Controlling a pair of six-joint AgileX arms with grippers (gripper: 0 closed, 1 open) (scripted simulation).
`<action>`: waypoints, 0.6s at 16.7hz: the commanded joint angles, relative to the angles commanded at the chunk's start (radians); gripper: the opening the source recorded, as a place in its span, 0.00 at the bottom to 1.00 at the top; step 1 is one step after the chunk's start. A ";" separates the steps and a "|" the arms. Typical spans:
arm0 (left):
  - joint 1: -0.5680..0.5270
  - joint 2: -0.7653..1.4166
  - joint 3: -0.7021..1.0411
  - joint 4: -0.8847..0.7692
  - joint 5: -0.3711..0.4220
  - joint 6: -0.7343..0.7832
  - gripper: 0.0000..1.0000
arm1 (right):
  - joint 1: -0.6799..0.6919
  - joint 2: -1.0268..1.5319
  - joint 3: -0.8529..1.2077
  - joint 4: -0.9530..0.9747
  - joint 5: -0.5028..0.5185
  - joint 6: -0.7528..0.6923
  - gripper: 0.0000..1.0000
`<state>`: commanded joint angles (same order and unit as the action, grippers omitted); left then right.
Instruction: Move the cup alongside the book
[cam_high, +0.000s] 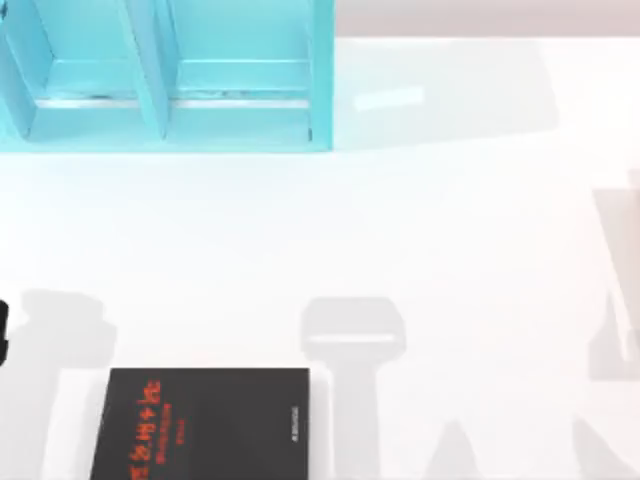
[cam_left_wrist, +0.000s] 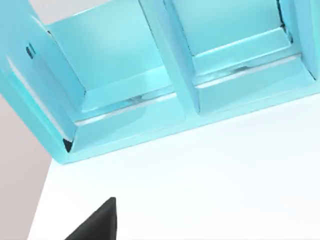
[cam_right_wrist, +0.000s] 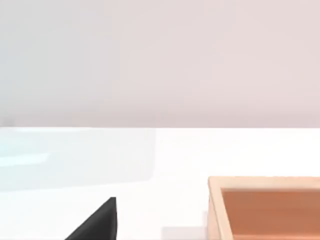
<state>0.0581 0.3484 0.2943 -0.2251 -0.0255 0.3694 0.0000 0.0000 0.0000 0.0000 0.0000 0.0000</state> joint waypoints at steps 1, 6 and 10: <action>0.019 0.079 0.059 -0.053 -0.003 0.094 1.00 | 0.000 0.000 0.000 0.000 0.000 0.000 1.00; 0.149 0.528 0.352 -0.358 -0.010 0.688 1.00 | 0.000 0.000 0.000 0.000 0.000 0.000 1.00; 0.303 0.863 0.558 -0.607 -0.014 1.204 1.00 | 0.000 0.000 0.000 0.000 0.000 0.000 1.00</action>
<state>0.3609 1.2113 0.8524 -0.8322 -0.0391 1.5732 0.0000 0.0000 0.0000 0.0000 0.0000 0.0000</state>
